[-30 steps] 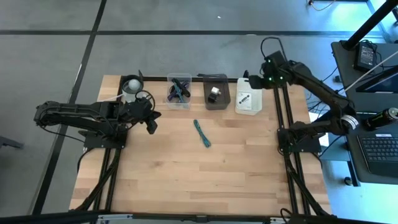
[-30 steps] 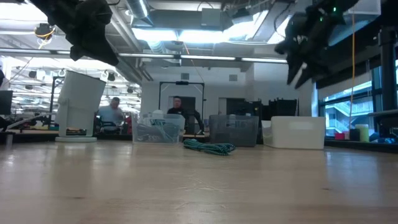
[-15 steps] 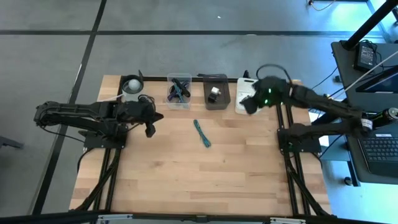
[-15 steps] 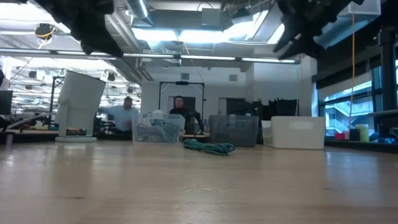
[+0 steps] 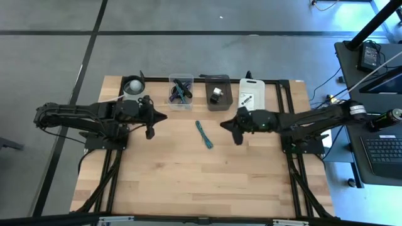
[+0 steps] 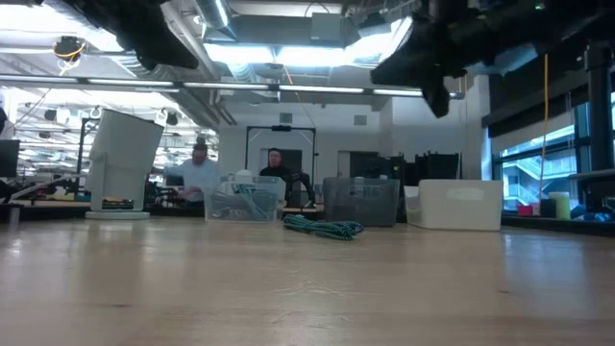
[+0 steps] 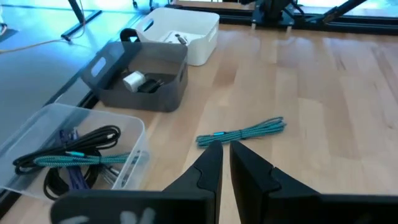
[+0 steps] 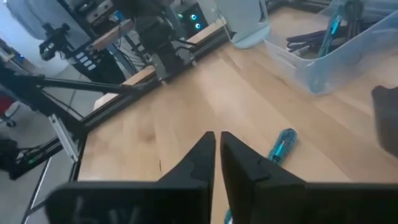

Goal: Pick and place items into bin
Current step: Put the light blue charger cable into the transparent bin

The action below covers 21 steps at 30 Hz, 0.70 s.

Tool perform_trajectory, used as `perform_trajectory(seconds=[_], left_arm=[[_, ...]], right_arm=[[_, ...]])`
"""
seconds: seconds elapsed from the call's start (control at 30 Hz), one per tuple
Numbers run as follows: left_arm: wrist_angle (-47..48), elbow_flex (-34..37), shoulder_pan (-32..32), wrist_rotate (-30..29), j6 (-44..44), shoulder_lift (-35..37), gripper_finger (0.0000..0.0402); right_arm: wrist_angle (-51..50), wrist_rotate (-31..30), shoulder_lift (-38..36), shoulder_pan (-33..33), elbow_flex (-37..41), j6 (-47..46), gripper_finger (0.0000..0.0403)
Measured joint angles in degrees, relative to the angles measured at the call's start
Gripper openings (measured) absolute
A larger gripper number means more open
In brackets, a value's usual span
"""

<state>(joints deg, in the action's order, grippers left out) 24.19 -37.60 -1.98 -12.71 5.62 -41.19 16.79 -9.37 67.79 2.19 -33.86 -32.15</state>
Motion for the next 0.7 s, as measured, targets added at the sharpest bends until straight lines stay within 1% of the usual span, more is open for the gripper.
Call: perform_trajectory(seconds=[0.07, 0.13, 0.2, 0.23, 0.3, 0.43, 0.5, 0.53, 0.6, 0.7], left_arm=[[-0.01, 0.0, 0.0, -0.02, -0.67, 0.28, 0.0026], [0.07, 0.0, 0.0, 0.42, -0.93, 0.32, 0.0023], [0.03, 0.0, 0.0, 0.88, -1.66, 0.46, 0.0017], [0.01, 0.0, 0.0, 1.09, -1.87, 0.48, 0.0014], [0.05, 0.0, 0.0, 2.0, -1.9, 0.48, 0.0006], [0.01, 0.0, 0.0, 2.36, 0.13, 0.43, 0.0003], [-0.29, 0.0, 0.0, 1.98, 2.32, 0.43, 0.0004], [-0.81, 0.0, 0.0, 1.46, 2.96, 0.39, 0.0004], [-1.92, 0.0, 0.0, 0.58, 3.16, 0.17, 0.0003], [-4.68, -0.04, 0.08, 0.48, 3.2, -0.98, 0.0001]], right_arm=[[0.12, -0.32, 2.93, 0.26, -2.21, -0.23, 0.0018], [-0.13, -0.36, 5.8, 0.49, -5.09, 2.01, 0.0006], [-3.29, -0.67, 8.35, 0.69, -9.03, 4.75, 0.0005], [-7.42, -1.55, 9.28, 0.78, -11.41, 5.24, 0.0006], [-20.25, -2.84, 10.82, 0.78, -16.81, 3.14, 0.0005], [-50.25, -3.24, 13.48, 0.76, -27.32, -8.38, 0.0003], [-61.11, -3.35, 14.01, 1.47, -30.16, -11.92, 0.0003], [-64.47, -3.45, 14.01, 2.08, -30.47, -12.53, 0.0002], [-66.2, -4.37, 13.53, 4.06, -29.85, -10.52, 0.0002], [-61.16, -4.73, 10.6, 7.26, -25.52, -5.44, 0.0002]])
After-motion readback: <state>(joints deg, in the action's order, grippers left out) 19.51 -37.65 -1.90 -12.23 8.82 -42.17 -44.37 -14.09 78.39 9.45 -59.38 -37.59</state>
